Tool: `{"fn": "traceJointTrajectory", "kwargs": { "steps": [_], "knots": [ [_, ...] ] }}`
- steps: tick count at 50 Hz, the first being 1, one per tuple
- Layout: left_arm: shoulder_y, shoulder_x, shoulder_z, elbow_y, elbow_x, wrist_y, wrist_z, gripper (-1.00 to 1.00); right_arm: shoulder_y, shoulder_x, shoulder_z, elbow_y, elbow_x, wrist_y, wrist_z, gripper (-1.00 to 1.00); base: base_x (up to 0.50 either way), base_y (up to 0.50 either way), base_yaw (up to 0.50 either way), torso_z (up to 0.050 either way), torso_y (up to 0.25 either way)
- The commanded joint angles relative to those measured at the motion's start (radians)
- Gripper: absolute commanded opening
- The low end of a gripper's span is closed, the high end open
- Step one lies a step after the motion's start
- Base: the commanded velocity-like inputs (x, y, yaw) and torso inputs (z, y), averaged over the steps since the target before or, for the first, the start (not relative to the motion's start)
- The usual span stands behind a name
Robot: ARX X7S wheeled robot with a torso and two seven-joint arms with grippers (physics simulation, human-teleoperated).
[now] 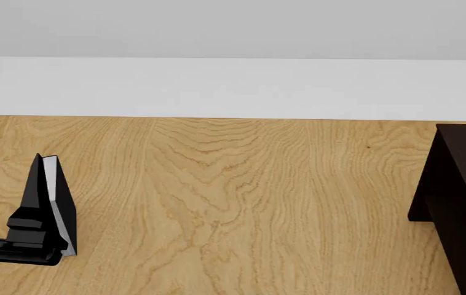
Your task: Pick up the book on the right and place it on the cabinet shelf.
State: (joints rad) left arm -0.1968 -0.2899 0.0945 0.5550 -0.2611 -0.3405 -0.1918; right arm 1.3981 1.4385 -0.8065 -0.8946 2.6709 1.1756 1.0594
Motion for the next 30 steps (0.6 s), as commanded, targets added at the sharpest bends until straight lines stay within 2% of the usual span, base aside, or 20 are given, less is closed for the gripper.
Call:
{"fn": "traceJointTrajectory", "kwargs": {
  "steps": [1, 24, 27, 30],
  "knots": [
    [0.001, -0.006, 0.000, 0.005, -0.007, -0.001, -0.004, 1.00, -0.075, 0.034, -0.014, -0.069, -0.071, -0.041, -0.082, 1.00, 0.00, 0.00, 0.00, 0.000, 0.000],
    [0.004, -0.016, 0.005, 0.009, -0.015, 0.005, -0.012, 1.00, -0.144, 0.032, -0.029, -0.151, -0.079, -0.078, -0.063, 1.00, 0.00, 0.00, 0.00, 0.000, 0.000],
    [0.005, -0.017, 0.006, 0.012, -0.015, 0.003, -0.013, 1.00, -0.220, 0.020, 0.020, -0.152, -0.087, -0.075, -0.053, 1.00, 0.00, 0.00, 0.00, 0.000, 0.000],
    [0.004, -0.018, 0.007, 0.008, -0.016, 0.006, -0.013, 1.00, -0.360, 0.008, 0.145, -0.152, -0.081, -0.066, -0.023, 1.00, 0.00, 0.00, 0.00, 0.000, 0.000]
  ]
}}
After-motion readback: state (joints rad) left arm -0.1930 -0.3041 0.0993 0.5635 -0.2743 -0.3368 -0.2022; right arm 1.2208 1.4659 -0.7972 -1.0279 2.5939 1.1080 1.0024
